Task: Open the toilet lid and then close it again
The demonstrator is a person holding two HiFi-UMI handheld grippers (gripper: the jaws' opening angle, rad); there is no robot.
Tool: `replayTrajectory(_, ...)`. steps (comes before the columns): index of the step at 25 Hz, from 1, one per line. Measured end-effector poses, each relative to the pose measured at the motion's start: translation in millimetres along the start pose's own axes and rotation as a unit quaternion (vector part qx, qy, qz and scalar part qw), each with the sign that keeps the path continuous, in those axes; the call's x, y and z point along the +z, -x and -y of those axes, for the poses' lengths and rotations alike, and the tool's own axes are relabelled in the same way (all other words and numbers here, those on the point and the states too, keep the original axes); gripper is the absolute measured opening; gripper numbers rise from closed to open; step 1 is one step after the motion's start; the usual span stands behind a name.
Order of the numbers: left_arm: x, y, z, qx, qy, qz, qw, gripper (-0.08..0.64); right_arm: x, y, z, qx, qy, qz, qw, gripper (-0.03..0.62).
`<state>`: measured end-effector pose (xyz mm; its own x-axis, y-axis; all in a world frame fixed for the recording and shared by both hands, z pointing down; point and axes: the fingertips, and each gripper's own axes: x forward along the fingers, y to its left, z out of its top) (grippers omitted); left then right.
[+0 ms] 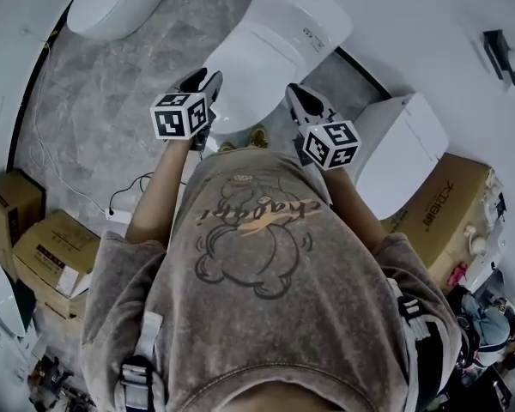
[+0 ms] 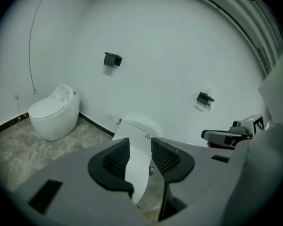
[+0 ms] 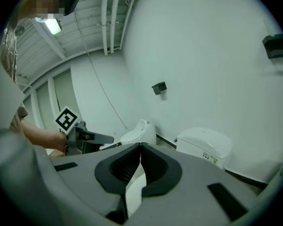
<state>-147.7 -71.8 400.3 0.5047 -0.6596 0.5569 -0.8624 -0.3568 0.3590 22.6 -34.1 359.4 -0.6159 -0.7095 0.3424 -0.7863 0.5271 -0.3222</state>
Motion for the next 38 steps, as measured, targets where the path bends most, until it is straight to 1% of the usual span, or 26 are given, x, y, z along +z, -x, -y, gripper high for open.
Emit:
replayTrajectory(3, 23, 29, 18, -0.008, -0.023, 0.046, 0.9987, 0.142, 14, 7, -6, 0.006, 0.015, 0.015, 1.0, 0.028)
replayTrajectory(5, 35, 49, 28, -0.007, -0.05, 0.082, 0.9953, 0.103, 22, 11, -11, 0.008, 0.034, 0.029, 0.999, 0.028)
replayTrajectory(7, 46, 65, 37, -0.008, -0.075, 0.117, 0.9902, 0.044, 28, 15, -11, 0.004, 0.047, 0.042, 0.998, 0.028)
replayTrajectory(10, 56, 82, 43, -0.005, -0.088, 0.165, 0.9823, 0.014, 37, 17, -9, -0.002, 0.049, 0.062, 0.997, 0.028)
replayTrajectory(12, 57, 89, 42, 0.002, -0.094, 0.194, 0.9765, 0.009, 38, 18, -9, -0.002, 0.054, 0.069, 0.996, 0.028)
replayTrajectory(14, 54, 92, 38, 0.01, -0.098, 0.211, 0.9725, 0.009, 37, 17, -9, -0.003, 0.059, 0.072, 0.996, 0.028)
replayTrajectory(19, 42, 92, 32, 0.023, -0.098, 0.212, 0.9721, 0.009, 34, 15, -7, -0.009, 0.056, 0.077, 0.995, 0.028)
replayTrajectory(27, 39, 94, 30, 0.02, -0.093, 0.209, 0.9732, 0.009, 30, 12, -9, -0.016, 0.052, 0.078, 0.995, 0.028)
replayTrajectory(38, 35, 92, 22, 0.02, -0.09, 0.195, 0.9764, 0.009, 28, 6, -10, -0.023, 0.046, 0.072, 0.996, 0.028)
